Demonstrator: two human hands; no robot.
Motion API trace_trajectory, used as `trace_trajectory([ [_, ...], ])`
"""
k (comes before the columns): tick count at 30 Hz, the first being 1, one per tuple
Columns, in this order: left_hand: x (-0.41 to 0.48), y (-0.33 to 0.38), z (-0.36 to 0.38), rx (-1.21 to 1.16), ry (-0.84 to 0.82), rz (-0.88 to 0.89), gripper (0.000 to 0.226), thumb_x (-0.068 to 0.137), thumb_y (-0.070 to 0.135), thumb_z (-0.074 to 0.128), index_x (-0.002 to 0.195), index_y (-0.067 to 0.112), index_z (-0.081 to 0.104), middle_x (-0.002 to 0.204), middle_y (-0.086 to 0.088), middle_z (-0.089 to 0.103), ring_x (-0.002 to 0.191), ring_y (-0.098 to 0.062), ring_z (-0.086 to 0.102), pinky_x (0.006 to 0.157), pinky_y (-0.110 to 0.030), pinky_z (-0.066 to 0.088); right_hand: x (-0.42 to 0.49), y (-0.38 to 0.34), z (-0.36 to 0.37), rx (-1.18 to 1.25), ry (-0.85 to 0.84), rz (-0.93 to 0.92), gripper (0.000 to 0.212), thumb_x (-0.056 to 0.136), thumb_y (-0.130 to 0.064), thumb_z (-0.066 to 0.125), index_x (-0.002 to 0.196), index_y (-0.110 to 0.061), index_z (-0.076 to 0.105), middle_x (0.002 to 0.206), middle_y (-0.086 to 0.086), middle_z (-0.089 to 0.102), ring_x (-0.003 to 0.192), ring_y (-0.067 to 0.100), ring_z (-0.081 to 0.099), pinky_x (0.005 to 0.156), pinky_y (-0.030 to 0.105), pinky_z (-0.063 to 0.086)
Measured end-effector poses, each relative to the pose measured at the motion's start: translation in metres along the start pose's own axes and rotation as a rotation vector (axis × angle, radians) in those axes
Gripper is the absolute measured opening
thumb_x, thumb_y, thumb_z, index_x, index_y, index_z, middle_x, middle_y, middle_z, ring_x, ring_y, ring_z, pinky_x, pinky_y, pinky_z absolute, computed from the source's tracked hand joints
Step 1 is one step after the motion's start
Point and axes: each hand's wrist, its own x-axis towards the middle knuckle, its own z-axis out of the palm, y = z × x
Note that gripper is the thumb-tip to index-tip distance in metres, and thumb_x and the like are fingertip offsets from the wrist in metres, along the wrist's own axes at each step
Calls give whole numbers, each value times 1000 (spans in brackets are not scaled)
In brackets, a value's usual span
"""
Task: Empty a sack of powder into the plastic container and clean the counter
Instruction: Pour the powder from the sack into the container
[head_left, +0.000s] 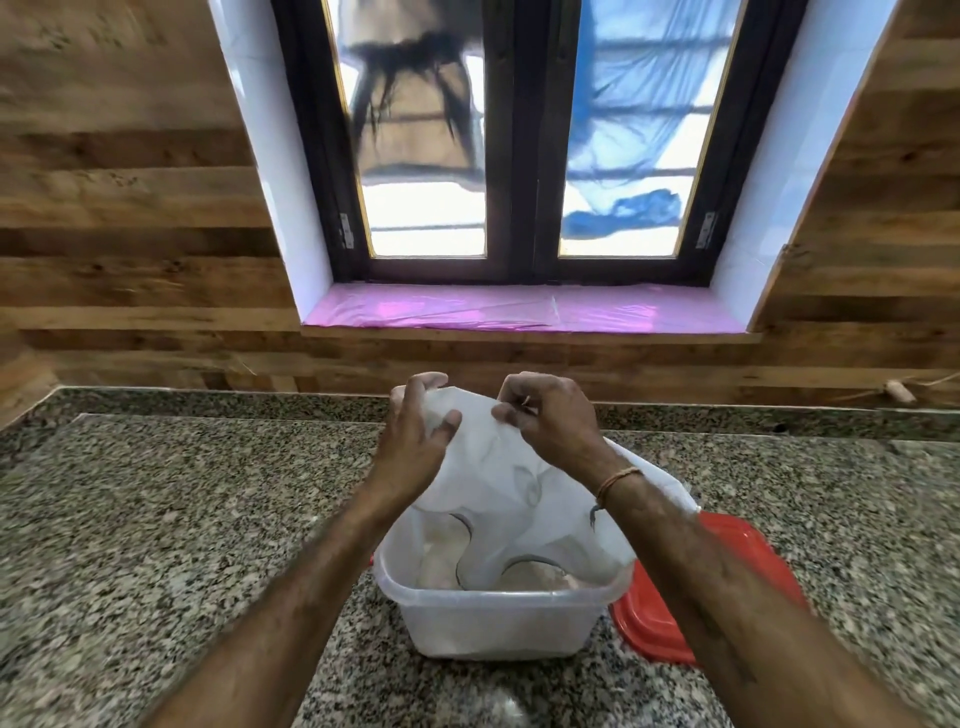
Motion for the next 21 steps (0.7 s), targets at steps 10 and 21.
trace_trajectory([
  [10,-8,-7,-15,-296,12,-8,41,88,10,75,118,33,61,106,0,75,99,-25,73,80,-48,63,-6,11,6,-123,227,27,22,88,-27,75,77,-17,59,73,-8,56,67,15,52,55,29,36],
  [21,-36,-26,4,-210,52,-184,38,98,22,64,133,29,53,113,6,71,105,-20,70,90,-50,59,-16,-1,4,49,32,-97,19,79,-38,82,89,-28,69,86,-11,65,76,10,59,63,30,42],
])
